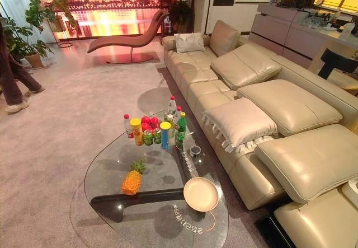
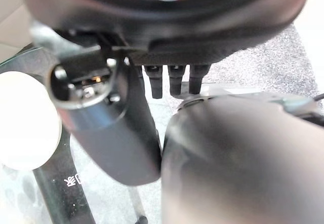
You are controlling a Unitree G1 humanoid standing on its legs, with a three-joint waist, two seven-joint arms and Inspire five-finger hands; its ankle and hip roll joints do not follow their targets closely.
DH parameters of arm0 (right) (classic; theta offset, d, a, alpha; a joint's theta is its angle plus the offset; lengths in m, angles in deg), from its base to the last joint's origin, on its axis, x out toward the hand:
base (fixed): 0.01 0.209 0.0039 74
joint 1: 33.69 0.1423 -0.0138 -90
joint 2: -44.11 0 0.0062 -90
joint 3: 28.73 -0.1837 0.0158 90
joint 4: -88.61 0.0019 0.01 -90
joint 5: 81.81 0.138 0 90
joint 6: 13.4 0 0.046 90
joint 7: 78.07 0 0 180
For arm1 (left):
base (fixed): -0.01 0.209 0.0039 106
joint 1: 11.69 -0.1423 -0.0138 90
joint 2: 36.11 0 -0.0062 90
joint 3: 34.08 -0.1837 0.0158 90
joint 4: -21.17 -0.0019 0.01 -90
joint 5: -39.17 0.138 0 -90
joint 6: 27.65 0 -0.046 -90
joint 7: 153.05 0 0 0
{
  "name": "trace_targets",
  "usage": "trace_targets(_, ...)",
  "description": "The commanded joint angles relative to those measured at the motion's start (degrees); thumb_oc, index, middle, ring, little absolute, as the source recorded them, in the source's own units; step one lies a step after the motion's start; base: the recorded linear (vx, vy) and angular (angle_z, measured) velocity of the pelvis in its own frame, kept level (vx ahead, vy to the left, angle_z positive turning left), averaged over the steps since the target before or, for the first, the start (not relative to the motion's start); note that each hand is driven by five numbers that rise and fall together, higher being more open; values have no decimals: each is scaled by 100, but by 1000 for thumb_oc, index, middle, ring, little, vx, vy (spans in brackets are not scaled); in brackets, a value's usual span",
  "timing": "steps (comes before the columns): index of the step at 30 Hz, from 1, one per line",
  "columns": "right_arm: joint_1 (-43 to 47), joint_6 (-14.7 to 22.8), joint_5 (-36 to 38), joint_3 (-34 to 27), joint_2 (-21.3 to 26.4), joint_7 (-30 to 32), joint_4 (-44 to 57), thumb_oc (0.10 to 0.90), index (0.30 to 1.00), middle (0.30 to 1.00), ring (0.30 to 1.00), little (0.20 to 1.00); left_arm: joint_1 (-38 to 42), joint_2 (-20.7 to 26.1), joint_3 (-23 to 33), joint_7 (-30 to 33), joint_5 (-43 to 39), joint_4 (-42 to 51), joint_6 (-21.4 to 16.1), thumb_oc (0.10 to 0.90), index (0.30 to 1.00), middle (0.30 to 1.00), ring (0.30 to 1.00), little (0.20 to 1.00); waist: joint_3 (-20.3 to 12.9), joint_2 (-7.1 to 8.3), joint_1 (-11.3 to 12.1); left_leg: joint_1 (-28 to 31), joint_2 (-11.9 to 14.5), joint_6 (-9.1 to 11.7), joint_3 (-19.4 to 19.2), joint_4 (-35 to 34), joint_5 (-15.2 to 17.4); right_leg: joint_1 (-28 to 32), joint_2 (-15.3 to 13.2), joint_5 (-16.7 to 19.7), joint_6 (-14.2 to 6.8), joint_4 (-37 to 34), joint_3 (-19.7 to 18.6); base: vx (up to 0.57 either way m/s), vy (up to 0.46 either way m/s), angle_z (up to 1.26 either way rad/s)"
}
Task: Pick up the fruit to the plate
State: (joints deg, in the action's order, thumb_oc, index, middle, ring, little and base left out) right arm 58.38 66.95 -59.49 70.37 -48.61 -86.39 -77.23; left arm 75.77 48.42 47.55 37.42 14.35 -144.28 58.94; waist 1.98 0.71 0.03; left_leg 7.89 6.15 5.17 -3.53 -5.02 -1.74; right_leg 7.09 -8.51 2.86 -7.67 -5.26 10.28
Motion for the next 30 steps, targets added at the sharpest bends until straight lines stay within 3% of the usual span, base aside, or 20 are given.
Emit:
trace_targets(1, 83, -164, -383, 177, -109, -146, -412, 800, 900, 900, 900, 900, 599, -93, 27, 33, 17, -258, -94, 800, 900, 900, 900, 900, 327, 97, 32, 24, -530, -220, 79, 2, 509, 157, 407, -388, 142, 53, 74, 0, 0, 0)
trace_targets(19, 118, -210, -345, 143, -102, -146, -510, 800, 900, 900, 900, 900, 555, -80, 13, 52, 173, -282, -166, 800, 900, 900, 900, 900, 303, 89, 75, 52, -533, -210, 93, 2, 530, 199, 406, -403, 141, 37, 105, 0, 0, 0)
trace_targets(30, 151, -184, -391, 160, -59, -145, -516, 800, 900, 900, 900, 900, 563, -38, 116, 399, 156, -280, -292, 800, 900, 900, 900, 900, 418, 81, 80, 5, -534, -208, 91, 2, 496, 138, 409, -390, 147, 58, 92, 0, 0, 0)
